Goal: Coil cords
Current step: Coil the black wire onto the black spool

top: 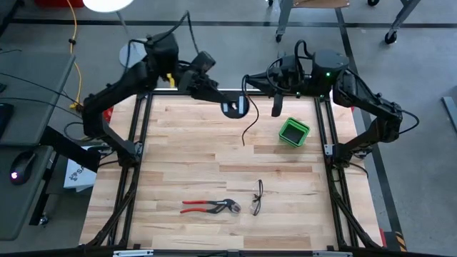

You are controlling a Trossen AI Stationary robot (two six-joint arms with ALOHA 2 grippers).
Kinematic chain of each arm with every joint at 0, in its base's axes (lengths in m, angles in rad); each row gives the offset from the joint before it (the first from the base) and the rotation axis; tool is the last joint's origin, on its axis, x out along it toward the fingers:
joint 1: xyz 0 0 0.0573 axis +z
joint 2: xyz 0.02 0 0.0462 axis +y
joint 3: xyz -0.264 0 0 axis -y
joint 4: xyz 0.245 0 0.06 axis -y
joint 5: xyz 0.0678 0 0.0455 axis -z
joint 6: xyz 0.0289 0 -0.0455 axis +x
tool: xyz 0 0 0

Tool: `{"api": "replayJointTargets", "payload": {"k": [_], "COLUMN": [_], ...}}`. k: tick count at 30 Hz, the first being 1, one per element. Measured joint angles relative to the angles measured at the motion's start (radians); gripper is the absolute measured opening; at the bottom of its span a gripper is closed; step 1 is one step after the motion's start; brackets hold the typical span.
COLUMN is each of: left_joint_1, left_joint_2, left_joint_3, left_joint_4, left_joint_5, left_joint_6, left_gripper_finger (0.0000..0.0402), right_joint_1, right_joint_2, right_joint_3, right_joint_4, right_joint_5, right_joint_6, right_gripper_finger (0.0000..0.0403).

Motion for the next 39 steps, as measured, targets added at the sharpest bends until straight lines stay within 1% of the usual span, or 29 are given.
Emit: {"api": "replayJointTargets", "payload": {"k": [3,8,12,15,17,20,27,29,33,36,39], "left_joint_1": [-0.015,-0.023,-0.024,-0.023,-0.017,-0.001,0.030,0.034,0.040,0.037,0.035], "left_joint_2": [0.044,0.117,0.172,0.197,0.203,0.202,0.177,0.167,0.156,0.145,0.127], "left_joint_3": [0.000,0.000,0.000,-0.001,-0.001,-0.001,-0.002,-0.002,-0.002,-0.002,0.000], "left_joint_4": [0.194,0.530,0.751,0.845,0.874,0.876,0.883,0.883,0.882,0.890,0.896], "left_joint_5": [0.030,0.030,-0.033,-0.099,-0.135,-0.158,-0.256,-0.266,-0.268,-0.284,-0.287], "left_joint_6": [-0.102,-0.264,-0.351,-0.366,-0.344,-0.279,-0.114,-0.056,-0.016,-0.004,0.021], "left_gripper_finger": [0.0001,0.0001,0.0001,0.0001,0.0001,0.0001,0.0001,0.0001,0.0001,0.0001,0.0001], "right_joint_1": [0.000,0.000,0.001,0.001,0.005,0.013,0.033,0.038,0.041,0.041,0.044], "right_joint_2": [0.000,0.009,0.033,0.045,0.047,0.047,0.048,0.049,0.050,0.050,0.060], "right_joint_3": [0.000,0.001,0.001,0.001,0.001,0.001,0.003,0.003,0.003,0.001,-0.002], "right_joint_4": [0.019,0.080,0.107,0.111,0.116,0.116,0.123,0.122,0.119,0.085,0.066], "right_joint_5": [-0.020,-0.074,-0.117,-0.152,-0.161,-0.178,-0.177,-0.168,-0.126,-0.111,-0.077], "right_joint_6": [0.001,0.010,0.047,0.064,0.081,0.084,0.124,0.139,0.136,0.117,0.079], "right_gripper_finger": [0.0000,0.0000,0.0000,0.0000,0.0000,0.0000,0.0000,0.0000,0.0004,0.0032,0.0082]}}
